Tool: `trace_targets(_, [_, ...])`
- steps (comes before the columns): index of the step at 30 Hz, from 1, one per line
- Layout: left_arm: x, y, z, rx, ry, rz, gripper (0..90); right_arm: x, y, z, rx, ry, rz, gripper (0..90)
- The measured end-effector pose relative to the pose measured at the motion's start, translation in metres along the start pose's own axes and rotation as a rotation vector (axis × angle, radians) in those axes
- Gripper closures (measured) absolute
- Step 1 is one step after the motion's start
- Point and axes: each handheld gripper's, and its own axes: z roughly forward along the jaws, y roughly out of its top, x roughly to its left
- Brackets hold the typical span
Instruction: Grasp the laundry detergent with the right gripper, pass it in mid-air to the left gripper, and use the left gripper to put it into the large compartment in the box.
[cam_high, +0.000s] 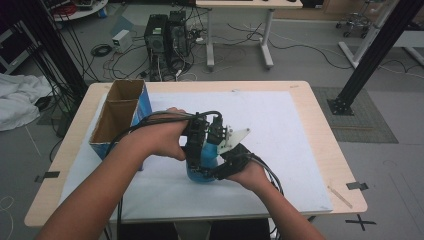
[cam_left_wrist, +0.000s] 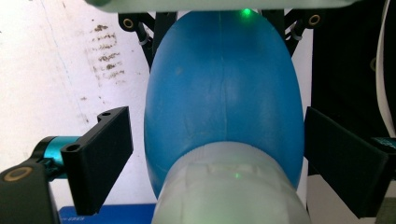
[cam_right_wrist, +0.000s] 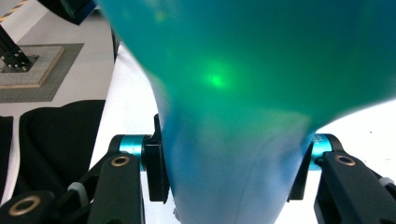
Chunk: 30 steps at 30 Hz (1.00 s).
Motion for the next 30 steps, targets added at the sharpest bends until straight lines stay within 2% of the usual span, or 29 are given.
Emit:
trace_targets(10, [-0.0008, 0.0, -0.0005, 0.001, 0.001, 0.0, 16.2, -0.0002, 0.0, -0.0003, -0.007, 0.003, 0.006, 46.9])
trace_targets(13, [-0.0011, 0.0004, -0.0009, -0.002, 0.0, 0.002, 20.2, -0.0001, -0.0001, -0.0005, -0.002, -0.002, 0.004, 46.9])
trace_targets(30, [0.0, 0.0, 0.0011, 0.007, -0.011, -0.016, 29.4, 0.0015, 0.0004, -0.0003, -0.003, -0.001, 0.005, 47.0])
